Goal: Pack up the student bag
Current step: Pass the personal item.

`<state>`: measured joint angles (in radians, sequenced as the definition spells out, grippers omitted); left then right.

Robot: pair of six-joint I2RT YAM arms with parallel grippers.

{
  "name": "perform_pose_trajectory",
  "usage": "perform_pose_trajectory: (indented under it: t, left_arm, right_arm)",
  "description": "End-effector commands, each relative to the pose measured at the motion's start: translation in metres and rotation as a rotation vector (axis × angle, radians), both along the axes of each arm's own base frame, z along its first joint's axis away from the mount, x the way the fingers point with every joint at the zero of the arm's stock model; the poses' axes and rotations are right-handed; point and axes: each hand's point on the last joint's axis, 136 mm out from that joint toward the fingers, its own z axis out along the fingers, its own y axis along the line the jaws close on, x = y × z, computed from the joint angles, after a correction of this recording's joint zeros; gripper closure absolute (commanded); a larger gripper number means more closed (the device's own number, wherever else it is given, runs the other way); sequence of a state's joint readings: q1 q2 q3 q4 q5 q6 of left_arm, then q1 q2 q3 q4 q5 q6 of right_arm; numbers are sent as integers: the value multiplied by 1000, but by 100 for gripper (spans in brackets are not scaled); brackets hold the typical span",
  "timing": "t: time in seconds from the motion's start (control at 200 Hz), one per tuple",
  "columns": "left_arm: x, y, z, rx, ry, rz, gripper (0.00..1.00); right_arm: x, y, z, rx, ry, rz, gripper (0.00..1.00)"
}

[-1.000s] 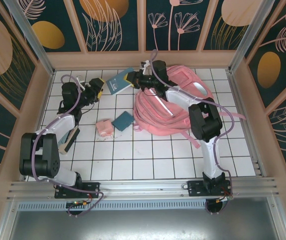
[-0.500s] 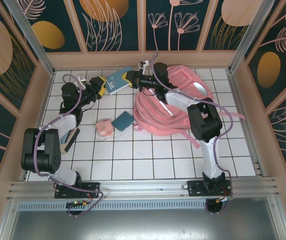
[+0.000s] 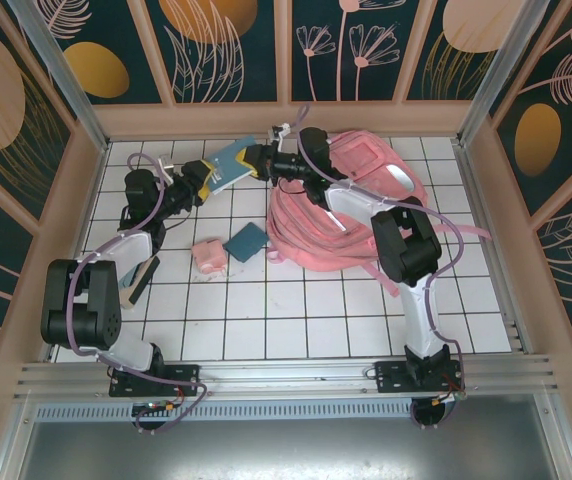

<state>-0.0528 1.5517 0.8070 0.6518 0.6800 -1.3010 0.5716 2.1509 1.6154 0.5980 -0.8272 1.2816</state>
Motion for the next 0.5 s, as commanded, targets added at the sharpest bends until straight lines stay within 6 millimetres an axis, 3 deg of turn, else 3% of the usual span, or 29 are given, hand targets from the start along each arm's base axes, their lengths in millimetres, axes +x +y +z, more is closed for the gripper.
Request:
perform_pose_trajectory:
  t: [0.0, 0.13, 0.21, 0.285, 0.42, 0.495]
  left_arm:
    - [-7, -6, 13, -11, -47, -32, 56]
    - [-10, -6, 27, -44, -74, -31, 80]
    - [-11, -6, 36, -55, -88, -28, 89]
    - [-13, -5, 42, -55, -96, -20, 99]
    - [-15, -2, 51, -35, -113, -6, 100]
    - [-16, -1, 55, -5, -120, 2, 100]
  right_arm:
    - [-16, 2, 60, 81, -151, 21, 100]
    - [-19, 5, 51, 55, -143, 28, 100]
    - [-17, 3, 46, 18, -150, 19, 100]
    - [-13, -2, 35, -56, -149, -5, 76]
    - [0, -28, 0, -297, -156, -117, 59]
    - [3, -51, -17, -445, -187, -175, 58]
